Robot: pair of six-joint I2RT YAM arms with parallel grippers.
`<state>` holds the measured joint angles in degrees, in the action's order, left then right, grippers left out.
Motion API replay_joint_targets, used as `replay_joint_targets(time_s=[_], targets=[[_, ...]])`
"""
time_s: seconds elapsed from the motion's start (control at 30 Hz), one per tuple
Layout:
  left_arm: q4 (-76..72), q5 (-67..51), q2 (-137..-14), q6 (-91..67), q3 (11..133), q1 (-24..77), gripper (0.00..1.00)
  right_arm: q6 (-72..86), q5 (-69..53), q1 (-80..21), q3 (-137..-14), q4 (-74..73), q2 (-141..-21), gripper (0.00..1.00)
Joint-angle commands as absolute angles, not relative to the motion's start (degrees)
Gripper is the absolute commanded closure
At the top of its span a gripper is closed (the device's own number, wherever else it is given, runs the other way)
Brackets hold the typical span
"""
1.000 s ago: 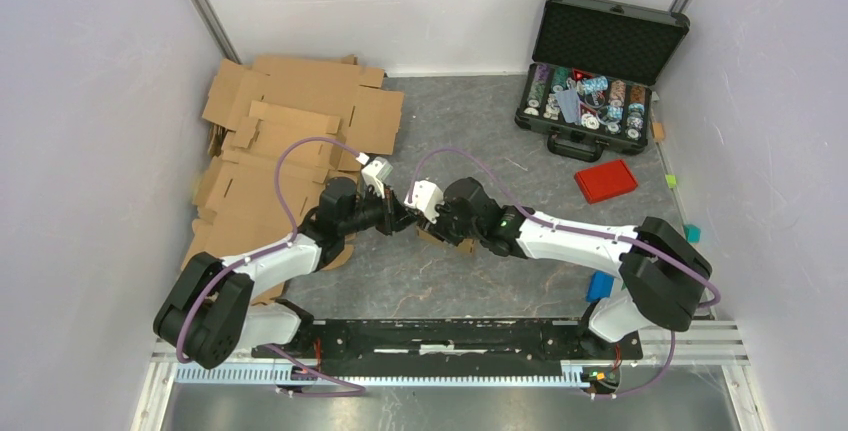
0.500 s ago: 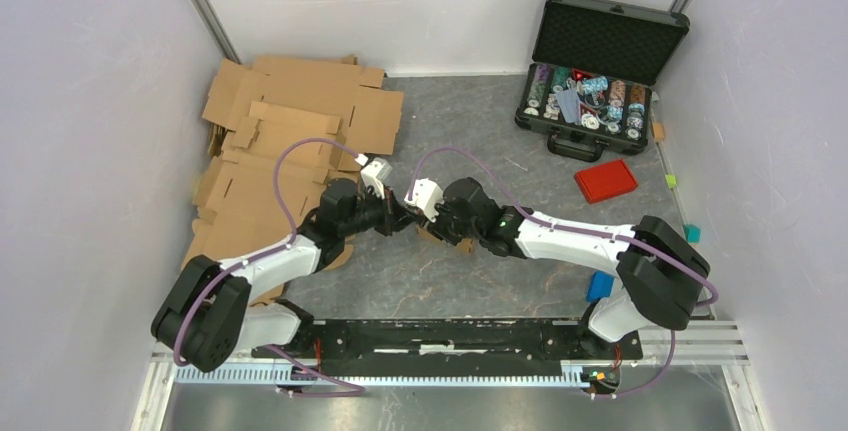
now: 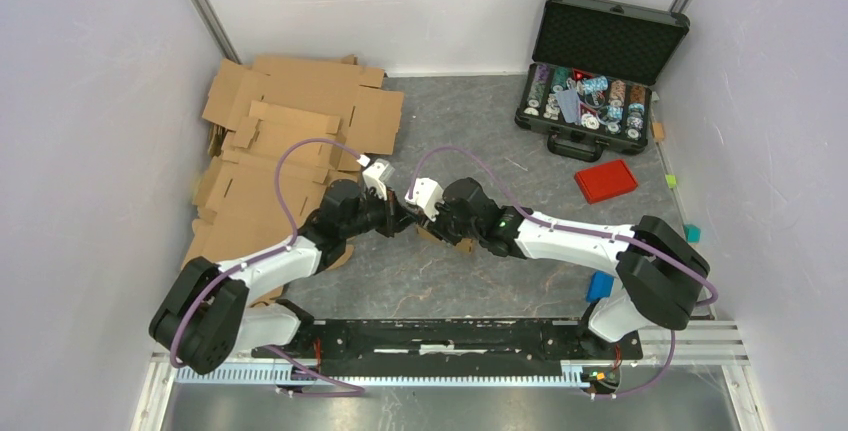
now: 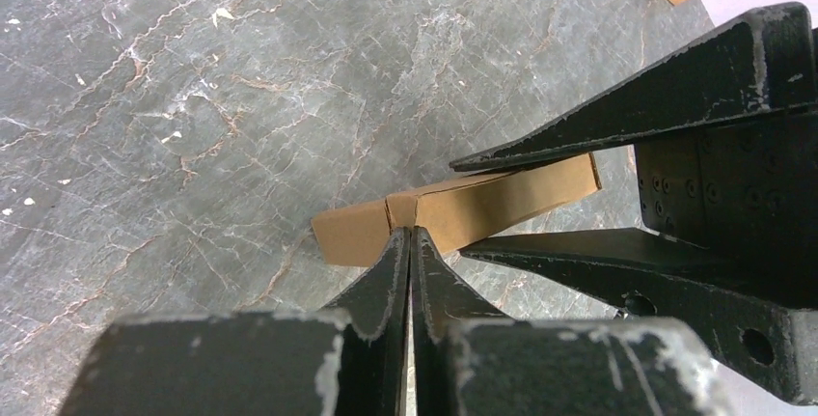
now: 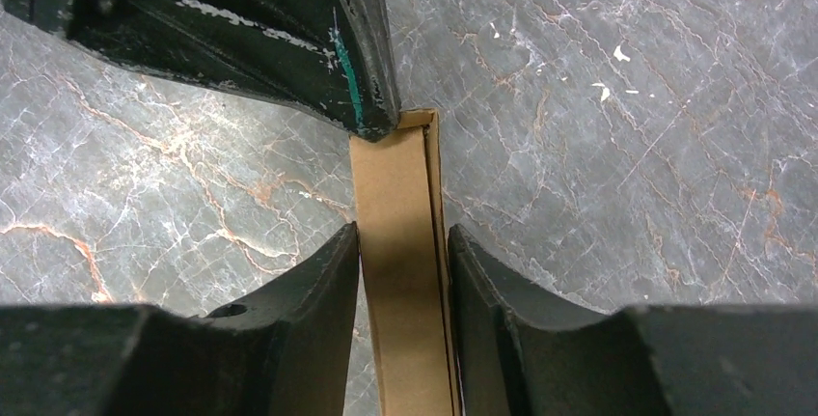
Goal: Fold the paper box
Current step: Close the paper box at the center of the board.
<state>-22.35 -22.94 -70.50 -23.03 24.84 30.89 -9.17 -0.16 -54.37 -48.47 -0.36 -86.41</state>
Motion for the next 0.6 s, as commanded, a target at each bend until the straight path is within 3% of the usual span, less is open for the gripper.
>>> replay_joint_targets(time_s=[0.0, 0.57], targets=[[-19.4, -20.5, -69.6, -20.0, 26.6, 31.6, 0.96, -8.1, 1.5, -54.7, -50.2, 1.5, -86.9, 0.54], [-14.5, -13.8, -69.2, -16.7, 28.5, 35.3, 0.98, -9.0, 2.8, -54.7, -49.3, 2.5, -84.9, 0.41]])
